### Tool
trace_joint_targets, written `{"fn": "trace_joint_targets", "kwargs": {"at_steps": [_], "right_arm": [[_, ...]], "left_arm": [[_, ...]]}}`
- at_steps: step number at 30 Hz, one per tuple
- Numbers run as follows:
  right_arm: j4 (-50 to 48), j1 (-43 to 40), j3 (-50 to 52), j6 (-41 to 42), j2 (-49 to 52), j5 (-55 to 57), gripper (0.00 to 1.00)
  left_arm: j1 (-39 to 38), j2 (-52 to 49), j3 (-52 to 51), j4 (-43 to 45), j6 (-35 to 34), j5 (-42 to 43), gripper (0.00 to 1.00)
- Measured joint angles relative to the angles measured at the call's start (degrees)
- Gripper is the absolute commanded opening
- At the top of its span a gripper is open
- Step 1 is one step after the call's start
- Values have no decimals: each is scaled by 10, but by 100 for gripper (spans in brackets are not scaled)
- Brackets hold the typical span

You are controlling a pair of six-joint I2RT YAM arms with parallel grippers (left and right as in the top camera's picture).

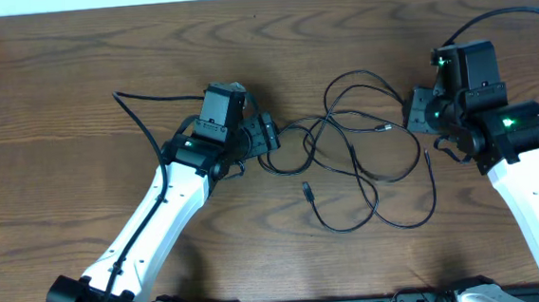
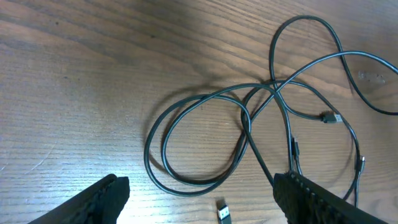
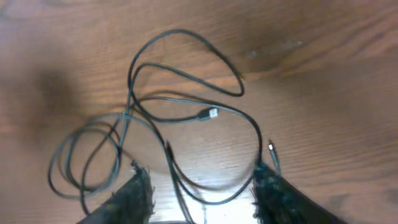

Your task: Untangle cables

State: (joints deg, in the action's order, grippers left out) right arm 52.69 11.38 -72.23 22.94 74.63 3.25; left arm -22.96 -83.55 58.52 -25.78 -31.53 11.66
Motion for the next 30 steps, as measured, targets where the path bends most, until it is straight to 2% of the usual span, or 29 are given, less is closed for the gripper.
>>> {"fn": "trace_joint_targets", "kwargs": {"at_steps": [1,8,18,22,25,30], "right_arm": [[-5,0,0,-3,0,0,67],[-46,0,0,-4,0,-63,73],[-48,11,0,-4,6,-130,84],[-45,35,0,-12,30,-138,85],[-39,57,0,-35,54,-145,86],[-32,101,0,-116,94,-175,94]], "left_arm": [[0,0,0,0,1,0,96],[0,0,0,0,-2,0,98],[0,0,0,0,-2,0,99],[0,0,0,0,-2,0,99],[0,0,0,0,-2,0,99],[0,0,0,0,-2,0,99]]}}
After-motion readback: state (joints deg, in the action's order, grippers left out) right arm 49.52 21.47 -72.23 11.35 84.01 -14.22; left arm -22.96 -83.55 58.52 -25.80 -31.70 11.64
